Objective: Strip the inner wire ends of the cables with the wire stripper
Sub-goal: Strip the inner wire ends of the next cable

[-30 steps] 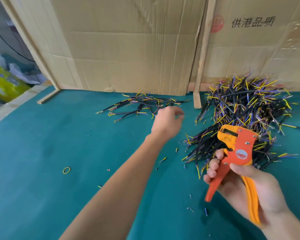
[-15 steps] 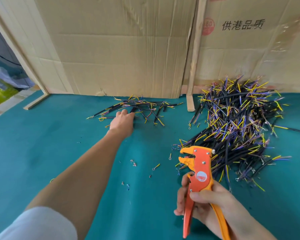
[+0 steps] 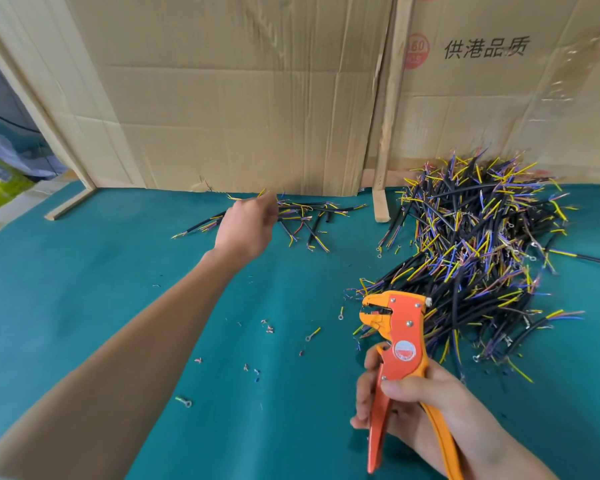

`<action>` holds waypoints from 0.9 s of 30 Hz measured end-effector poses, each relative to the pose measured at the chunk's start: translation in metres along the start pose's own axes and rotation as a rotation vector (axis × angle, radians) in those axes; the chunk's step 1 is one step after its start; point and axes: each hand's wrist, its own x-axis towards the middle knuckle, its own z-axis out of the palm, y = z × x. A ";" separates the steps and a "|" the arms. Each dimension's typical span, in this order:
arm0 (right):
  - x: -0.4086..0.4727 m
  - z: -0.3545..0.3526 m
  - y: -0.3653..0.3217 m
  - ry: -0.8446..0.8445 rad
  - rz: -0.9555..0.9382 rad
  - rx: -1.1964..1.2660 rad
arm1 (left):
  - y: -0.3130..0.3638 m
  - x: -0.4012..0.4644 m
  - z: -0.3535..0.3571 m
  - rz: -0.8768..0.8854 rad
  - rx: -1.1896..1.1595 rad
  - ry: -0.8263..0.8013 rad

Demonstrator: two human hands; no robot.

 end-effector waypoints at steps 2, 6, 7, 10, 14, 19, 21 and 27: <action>-0.001 0.000 0.001 0.011 0.001 -0.013 | 0.008 0.001 -0.008 0.003 -0.103 0.044; -0.002 0.000 0.001 0.045 0.014 -0.011 | 0.009 0.008 -0.022 -0.302 -0.358 0.092; -0.002 0.001 0.001 0.051 0.018 -0.012 | 0.009 0.009 -0.027 -0.390 -0.442 0.121; -0.003 0.000 0.000 0.068 0.025 0.002 | 0.022 0.005 -0.042 -0.510 -0.771 0.142; -0.007 -0.001 -0.007 0.036 -0.012 0.103 | 0.067 -0.037 -0.047 -0.505 -1.088 0.055; -0.015 -0.001 -0.024 0.062 -0.123 0.210 | 0.121 -0.115 -0.016 -0.599 -1.362 -0.007; -0.016 -0.001 -0.028 0.082 -0.142 0.192 | 0.135 -0.139 0.001 -0.660 -1.437 -0.018; -0.017 -0.010 -0.029 0.139 -0.125 0.097 | 0.148 -0.162 0.029 -0.698 -1.449 0.033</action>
